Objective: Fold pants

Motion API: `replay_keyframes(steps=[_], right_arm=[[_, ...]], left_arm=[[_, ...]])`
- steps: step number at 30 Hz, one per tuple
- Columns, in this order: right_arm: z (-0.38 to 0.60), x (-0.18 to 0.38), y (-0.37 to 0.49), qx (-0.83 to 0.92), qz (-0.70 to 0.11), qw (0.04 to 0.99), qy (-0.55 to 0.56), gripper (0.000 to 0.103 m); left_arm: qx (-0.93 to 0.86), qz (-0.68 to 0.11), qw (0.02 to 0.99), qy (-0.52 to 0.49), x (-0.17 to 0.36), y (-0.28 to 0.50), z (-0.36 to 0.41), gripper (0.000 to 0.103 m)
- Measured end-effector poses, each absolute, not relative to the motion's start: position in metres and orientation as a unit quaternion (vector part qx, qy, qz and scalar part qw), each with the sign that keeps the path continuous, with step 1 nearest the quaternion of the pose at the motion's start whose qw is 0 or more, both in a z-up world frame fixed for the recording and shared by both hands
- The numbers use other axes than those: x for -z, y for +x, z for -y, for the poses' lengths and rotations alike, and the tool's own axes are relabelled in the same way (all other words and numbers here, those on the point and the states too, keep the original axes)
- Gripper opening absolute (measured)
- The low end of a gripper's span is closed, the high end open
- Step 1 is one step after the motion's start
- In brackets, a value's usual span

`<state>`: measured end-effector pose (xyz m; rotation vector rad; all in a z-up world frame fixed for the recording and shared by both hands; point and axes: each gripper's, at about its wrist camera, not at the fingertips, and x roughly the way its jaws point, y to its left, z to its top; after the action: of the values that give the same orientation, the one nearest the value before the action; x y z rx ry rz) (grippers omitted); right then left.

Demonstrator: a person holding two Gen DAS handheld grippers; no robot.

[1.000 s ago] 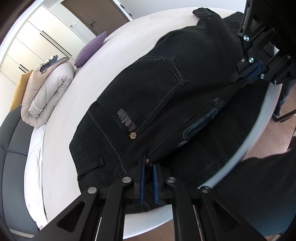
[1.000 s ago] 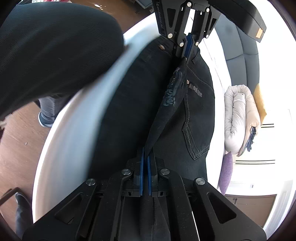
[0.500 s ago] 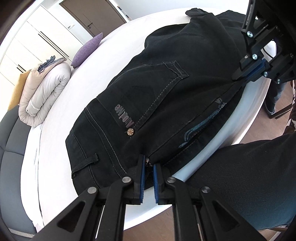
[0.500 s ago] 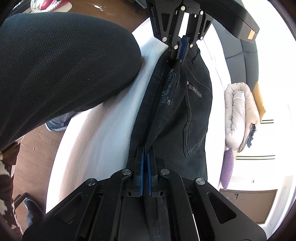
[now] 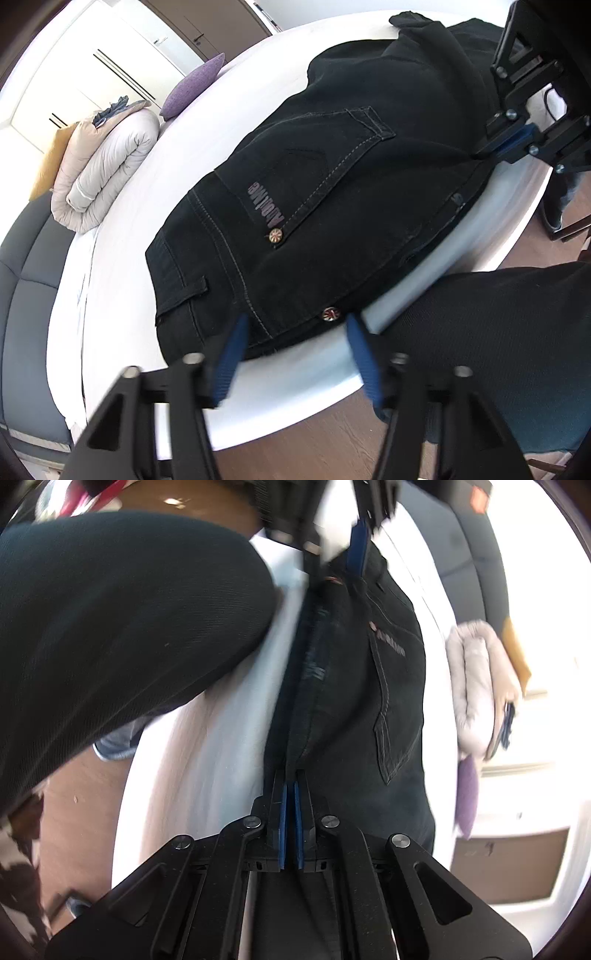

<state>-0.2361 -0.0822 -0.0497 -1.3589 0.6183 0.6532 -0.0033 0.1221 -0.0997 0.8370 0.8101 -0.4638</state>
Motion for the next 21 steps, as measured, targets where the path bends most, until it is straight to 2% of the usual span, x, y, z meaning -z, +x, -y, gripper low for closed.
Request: replay_keyframes(steps=[7, 10, 12, 17, 20, 21], right_arm=[[0.091, 0.047, -0.235, -0.270, -0.287, 0.737, -0.549, 0.004], [0.102, 0.033, -0.232, -0.263, -0.305, 0.783, -0.474, 0.008], [0.114, 0.022, -0.229, -0.262, -0.328, 0.811, -0.406, 0.014], [0.201, -0.011, -0.212, -0.250, -0.402, 0.872, -0.125, 0.014], [0.284, -0.023, -0.203, -0.205, -0.401, 0.892, 0.035, 0.015], [0.314, -0.026, -0.201, -0.189, -0.394, 0.895, 0.083, 0.023]], left_arm=[[0.212, -0.361, 0.854, 0.309, 0.054, 0.007, -0.117, 0.063], [0.206, -0.358, 0.871, 0.264, 0.048, 0.030, -0.096, 0.063], [0.198, -0.373, 0.873, 0.243, 0.056, 0.049, -0.078, 0.063], [0.187, -0.445, 0.856, 0.185, 0.102, 0.084, -0.055, 0.060], [0.178, -0.459, 0.864, 0.108, 0.103, 0.091, -0.069, 0.060], [0.176, -0.464, 0.863, 0.098, 0.103, 0.092, -0.071, 0.060]])
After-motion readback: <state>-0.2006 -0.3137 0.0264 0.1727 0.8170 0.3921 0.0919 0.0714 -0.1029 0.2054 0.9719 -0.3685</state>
